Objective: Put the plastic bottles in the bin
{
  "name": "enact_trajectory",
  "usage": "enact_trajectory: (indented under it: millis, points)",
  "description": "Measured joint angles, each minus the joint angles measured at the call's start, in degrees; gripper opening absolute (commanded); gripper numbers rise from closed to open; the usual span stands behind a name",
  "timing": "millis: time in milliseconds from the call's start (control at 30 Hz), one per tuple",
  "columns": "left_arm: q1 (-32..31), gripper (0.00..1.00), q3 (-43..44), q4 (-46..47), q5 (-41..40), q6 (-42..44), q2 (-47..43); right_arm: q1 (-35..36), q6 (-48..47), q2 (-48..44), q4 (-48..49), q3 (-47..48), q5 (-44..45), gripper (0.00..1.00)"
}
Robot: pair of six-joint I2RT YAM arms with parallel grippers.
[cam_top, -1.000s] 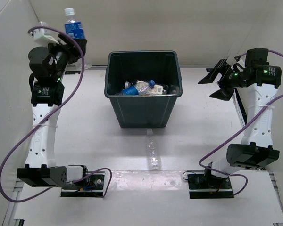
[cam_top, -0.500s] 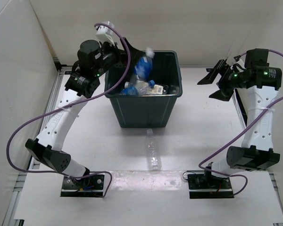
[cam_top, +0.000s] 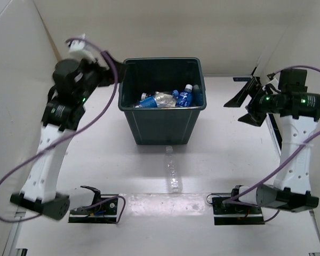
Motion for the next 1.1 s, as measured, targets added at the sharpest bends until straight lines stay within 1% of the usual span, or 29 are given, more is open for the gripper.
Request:
enact_trajectory:
  millis: [100, 167, 233, 300, 333, 400, 500, 567, 633, 667, 700, 733, 767, 833, 867, 933, 1000, 1100]
  points:
    - [0.7, 1.0, -6.6, -3.3, -5.1, 1.7, -9.9, 1.0, -0.1, -5.1, 0.5, -4.1, 2.1, 0.9]
    - [1.0, 1.0, -9.8, -6.6, -8.9, 3.4, -16.3, 2.8, -0.3, -10.2, 1.2, -9.3, 4.4, 0.9]
    - [1.2, 1.0, -11.9, -9.7, -13.0, 4.9, -21.4, 7.0, -0.2, -16.4, 2.1, -15.9, 8.6, 0.9]
    - [1.3, 1.0, -15.9, -12.1, -16.9, 6.6, -27.4, 12.8, -0.3, -23.2, 4.2, -23.6, 12.3, 0.9]
    - [1.4, 1.0, -18.2, -12.9, -18.4, 7.3, -30.0, 16.9, -0.1, -27.4, 7.0, -28.1, 15.6, 0.9]
    - [1.6, 1.0, -23.1, -15.9, -22.0, 7.7, -34.6, 26.1, 0.8, -35.5, 9.4, -37.1, 20.5, 0.9]
    - [1.6, 1.0, -27.3, -20.5, -26.1, 7.7, -37.2, 39.3, 2.7, -47.1, 14.2, -49.0, 27.3, 0.9]
    - [1.5, 1.0, -29.3, -21.5, -28.5, 7.9, -37.2, 48.4, 4.9, -51.1, 16.6, -54.6, 31.9, 0.9]
    - [1.4, 1.0, -31.3, -22.6, -30.4, 7.9, -37.2, 58.6, 7.6, -50.9, 19.7, -59.0, 36.6, 0.9]
    - [1.4, 1.0, -32.1, -23.3, -31.2, 7.8, -37.2, 64.8, 9.1, -49.5, 21.9, -60.8, 40.6, 0.9]
    - [1.3, 1.0, -32.6, -23.9, -31.7, 7.6, -37.2, 71.2, 10.3, -47.1, 24.0, -61.8, 44.0, 0.9]
    - [1.3, 1.0, -32.9, -24.5, -32.1, 7.5, -37.3, 76.1, 11.3, -44.3, 25.9, -62.2, 46.6, 0.9]
    - [1.3, 1.0, -33.0, -24.9, -32.3, 7.4, -37.5, 82.6, 13.1, -40.5, 27.7, -62.2, 52.0, 0.9]
    - [1.2, 1.0, -33.1, -25.6, -32.7, 7.2, -38.0, 90.6, 15.1, -33.2, 30.7, -61.6, 58.1, 0.9]
    - [1.1, 1.0, -33.1, -25.9, -32.9, 7.1, -38.4, 92.0, 15.1, -29.6, 32.0, -61.2, 59.4, 0.9]
    - [0.7, 1.0, -33.1, -26.2, -33.3, 7.0, -38.9, 89.2, 13.9, -25.3, 34.2, -61.2, 59.3, 0.9]
    - [0.1, 1.0, -33.3, -26.1, -33.6, 6.8, -39.1, 83.4, 11.2, -24.2, 36.5, -61.5, 56.3, 0.9]
    - [-0.3, 1.0, -35.5, -25.2, -33.7, 6.3, -39.5, 72.9, 6.5, -27.6, 43.7, -65.3, 47.9, 0.9]
